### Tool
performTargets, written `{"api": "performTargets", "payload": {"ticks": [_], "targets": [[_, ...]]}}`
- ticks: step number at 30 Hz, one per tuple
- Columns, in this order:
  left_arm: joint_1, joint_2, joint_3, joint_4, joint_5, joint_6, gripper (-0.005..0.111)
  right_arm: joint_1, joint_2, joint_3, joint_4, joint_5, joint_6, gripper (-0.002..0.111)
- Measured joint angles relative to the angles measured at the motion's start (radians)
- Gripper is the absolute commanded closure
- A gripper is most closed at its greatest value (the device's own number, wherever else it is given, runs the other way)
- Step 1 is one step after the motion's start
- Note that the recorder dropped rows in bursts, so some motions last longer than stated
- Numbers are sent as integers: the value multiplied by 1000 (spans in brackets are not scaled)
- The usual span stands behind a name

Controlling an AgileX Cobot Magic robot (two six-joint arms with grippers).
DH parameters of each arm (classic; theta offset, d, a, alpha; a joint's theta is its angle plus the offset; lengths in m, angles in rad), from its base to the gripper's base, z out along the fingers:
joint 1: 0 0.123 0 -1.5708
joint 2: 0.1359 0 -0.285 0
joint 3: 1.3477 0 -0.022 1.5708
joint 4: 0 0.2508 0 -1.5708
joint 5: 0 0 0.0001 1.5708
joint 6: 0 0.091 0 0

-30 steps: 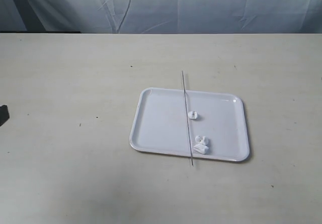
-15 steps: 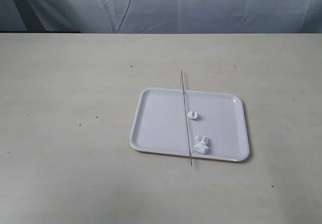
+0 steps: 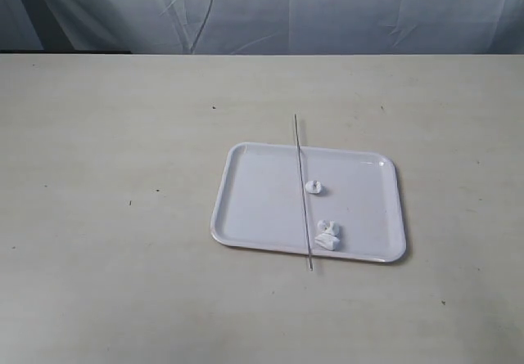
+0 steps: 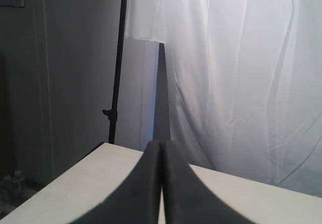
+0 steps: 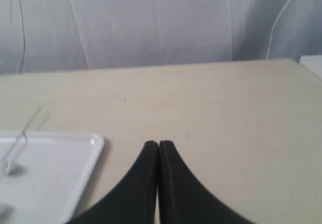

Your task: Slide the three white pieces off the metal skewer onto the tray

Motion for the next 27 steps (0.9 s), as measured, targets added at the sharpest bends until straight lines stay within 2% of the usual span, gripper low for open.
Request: {"api": "performTargets", "payload": {"ticks": [6, 22, 27], "targets": [[6, -34, 0, 0, 2, 0, 107, 0, 0, 0, -122, 67, -49, 109], [6, -45, 2, 0, 8, 2, 107, 0, 0, 0, -123, 67, -55, 109], [6, -45, 6, 0, -110, 4, 107, 0, 0, 0, -122, 67, -55, 109]]}}
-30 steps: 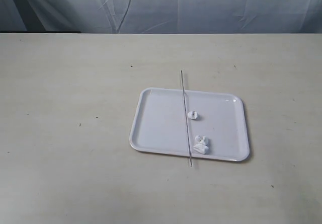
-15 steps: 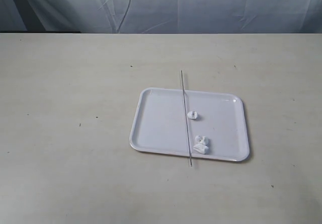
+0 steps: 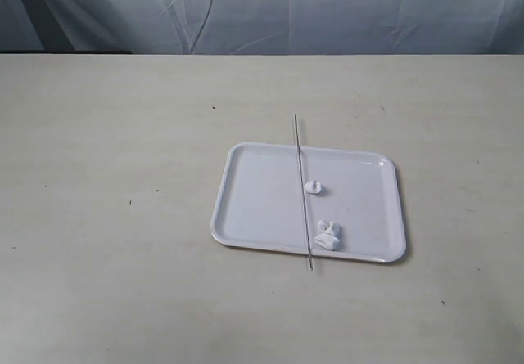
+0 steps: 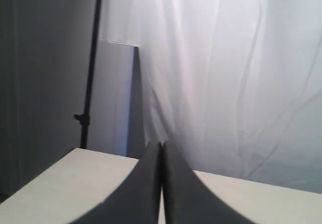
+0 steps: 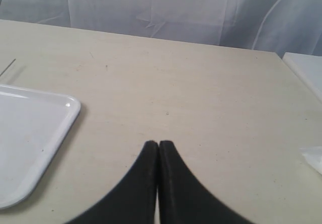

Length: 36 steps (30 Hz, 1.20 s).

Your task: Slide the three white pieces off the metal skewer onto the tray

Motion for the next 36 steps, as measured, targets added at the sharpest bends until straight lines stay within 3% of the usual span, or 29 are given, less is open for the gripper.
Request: {"api": "performTargets", "payload": {"ticks": [6, 9, 12, 17, 20, 23, 28, 36], "targets": [[0, 0, 11, 0, -185, 4, 107, 0, 0, 0, 0, 0, 0, 109], [0, -5, 44, -74, -230, 85, 107, 0, 0, 0, 2, 0, 0, 109], [2, -24, 88, -244, -245, 301, 107, 0, 0, 0, 2, 0, 0, 109], [9, -74, 156, -821, -257, 901, 107, 0, 0, 0, 27, 0, -2, 109], [9, -112, 187, -1053, -241, 1180, 107, 0, 0, 0, 66, 0, -2, 109], [9, -126, 223, -1173, -218, 1264, 107, 0, 0, 0, 98, 0, 6, 109], [9, -155, 237, -1250, -152, 1336, 107, 0, 0, 0, 109, 0, 69, 109], [9, -195, 239, -1630, 46, 1753, 107, 0, 0, 0, 111, 0, 100, 109]]}}
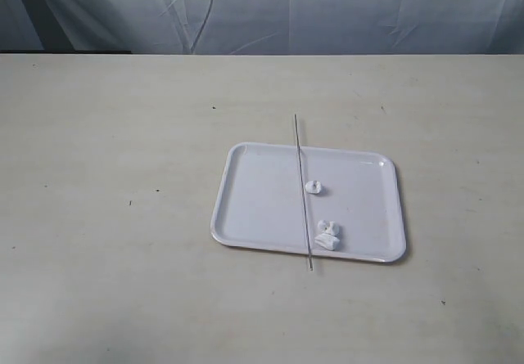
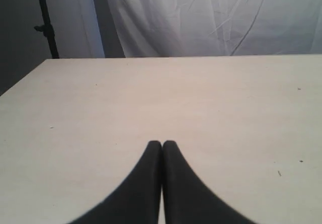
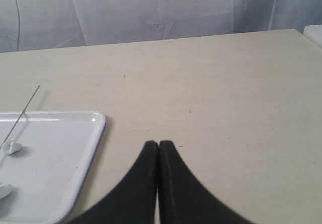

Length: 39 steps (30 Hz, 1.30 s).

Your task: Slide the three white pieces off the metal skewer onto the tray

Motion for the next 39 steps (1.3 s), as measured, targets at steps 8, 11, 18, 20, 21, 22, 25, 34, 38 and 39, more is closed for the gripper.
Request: {"api": "performTargets", "payload": {"ticks": [8, 11, 18, 20, 21, 22, 25, 34, 38, 39], "targets": [[0, 0, 0, -64, 12, 56, 107, 0, 0, 0, 2, 0, 2, 109], [0, 0, 0, -64, 12, 54, 107, 0, 0, 0, 2, 0, 4, 109], [0, 0, 0, -64, 12, 52, 107, 0, 0, 0, 8, 0, 4, 109], [0, 0, 0, -64, 12, 52, 107, 0, 0, 0, 15, 0, 4, 109], [0, 0, 0, -64, 12, 52, 107, 0, 0, 0, 17, 0, 4, 109], [0, 0, 0, -64, 12, 52, 107, 0, 0, 0, 19, 0, 4, 109], [0, 0, 0, -64, 12, 52, 107, 0, 0, 0, 19, 0, 4, 109], [0, 0, 0, -64, 12, 52, 107, 0, 0, 0, 19, 0, 4, 109], [0, 0, 0, -64, 12, 52, 107, 0, 0, 0, 19, 0, 4, 109], [0, 0, 0, -64, 12, 52, 107, 0, 0, 0, 19, 0, 4, 109]]}}
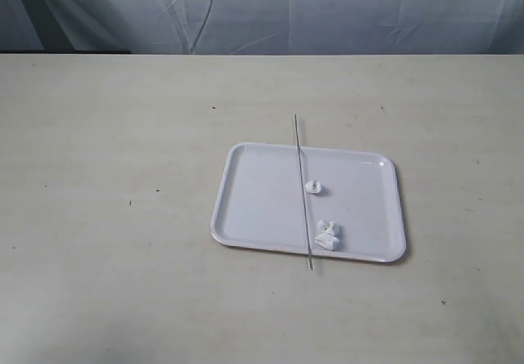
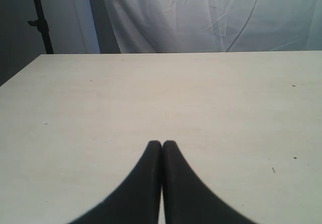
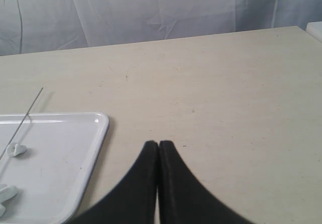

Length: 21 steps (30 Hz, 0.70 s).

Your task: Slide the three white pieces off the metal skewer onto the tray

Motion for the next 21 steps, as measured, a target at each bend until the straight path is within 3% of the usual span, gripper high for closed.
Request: {"api": "performTargets", "payload": {"ticks": [21], "targets": [[0, 0, 0, 0, 0, 0, 107, 0, 0, 0, -32, 0, 0, 109]]}}
